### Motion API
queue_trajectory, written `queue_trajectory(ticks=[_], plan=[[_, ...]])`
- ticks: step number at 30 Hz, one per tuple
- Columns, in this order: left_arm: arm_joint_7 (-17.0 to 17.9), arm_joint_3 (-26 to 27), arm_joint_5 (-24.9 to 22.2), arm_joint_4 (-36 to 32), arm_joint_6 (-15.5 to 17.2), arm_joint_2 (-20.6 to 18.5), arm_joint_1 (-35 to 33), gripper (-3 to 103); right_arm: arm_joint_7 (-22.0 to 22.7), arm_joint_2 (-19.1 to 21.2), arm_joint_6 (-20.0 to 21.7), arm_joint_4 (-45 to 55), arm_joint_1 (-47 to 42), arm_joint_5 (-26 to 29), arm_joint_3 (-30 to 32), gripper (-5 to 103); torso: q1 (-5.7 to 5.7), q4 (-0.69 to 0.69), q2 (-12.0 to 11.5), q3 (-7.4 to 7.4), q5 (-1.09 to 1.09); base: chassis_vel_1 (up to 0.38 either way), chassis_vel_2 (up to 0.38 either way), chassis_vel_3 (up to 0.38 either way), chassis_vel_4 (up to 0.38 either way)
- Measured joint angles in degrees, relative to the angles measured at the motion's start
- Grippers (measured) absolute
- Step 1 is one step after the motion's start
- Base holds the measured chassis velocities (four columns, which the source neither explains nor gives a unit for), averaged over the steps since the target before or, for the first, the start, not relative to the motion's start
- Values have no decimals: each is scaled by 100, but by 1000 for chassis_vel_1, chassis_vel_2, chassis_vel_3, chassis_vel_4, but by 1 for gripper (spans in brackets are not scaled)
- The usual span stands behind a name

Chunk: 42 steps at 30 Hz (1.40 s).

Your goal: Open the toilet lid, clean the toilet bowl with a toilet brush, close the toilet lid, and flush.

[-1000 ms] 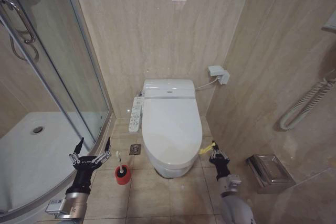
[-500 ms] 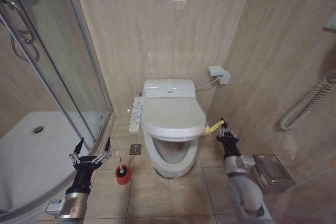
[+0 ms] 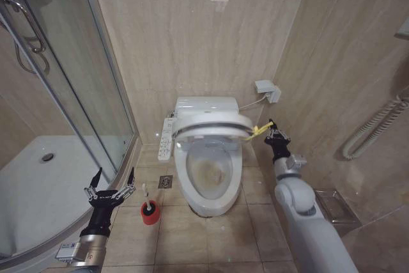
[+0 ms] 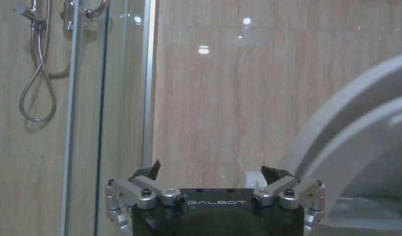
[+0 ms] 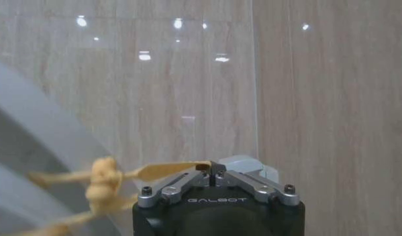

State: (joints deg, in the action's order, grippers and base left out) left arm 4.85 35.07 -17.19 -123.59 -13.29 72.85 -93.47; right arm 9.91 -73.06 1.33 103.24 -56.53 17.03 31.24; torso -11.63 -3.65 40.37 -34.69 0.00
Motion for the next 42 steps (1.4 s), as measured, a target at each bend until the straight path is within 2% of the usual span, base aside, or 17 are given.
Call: queue_trajectory(ticks=[12,18,28,42], plan=[[0,0,0,0,0,0,0,100,30,448,117,-1006,1400,215,-342,0,0,-1,0,0,-1,0,0,0,0],[0,0,0,0,0,0,0,100,54,536,114,-1401,1855,252,-553,0,0,-2,0,0,-1,0,0,0,0],[0,0,0,0,0,0,0,100,113,436,132,-2015,2418,244,-1018,0,-1,-6,0,0,-1,0,0,0,0],[0,0,0,0,0,0,0,100,140,173,55,-3052,3414,34,-1624,0,-1,-3,0,0,0,0,0,0,0]])
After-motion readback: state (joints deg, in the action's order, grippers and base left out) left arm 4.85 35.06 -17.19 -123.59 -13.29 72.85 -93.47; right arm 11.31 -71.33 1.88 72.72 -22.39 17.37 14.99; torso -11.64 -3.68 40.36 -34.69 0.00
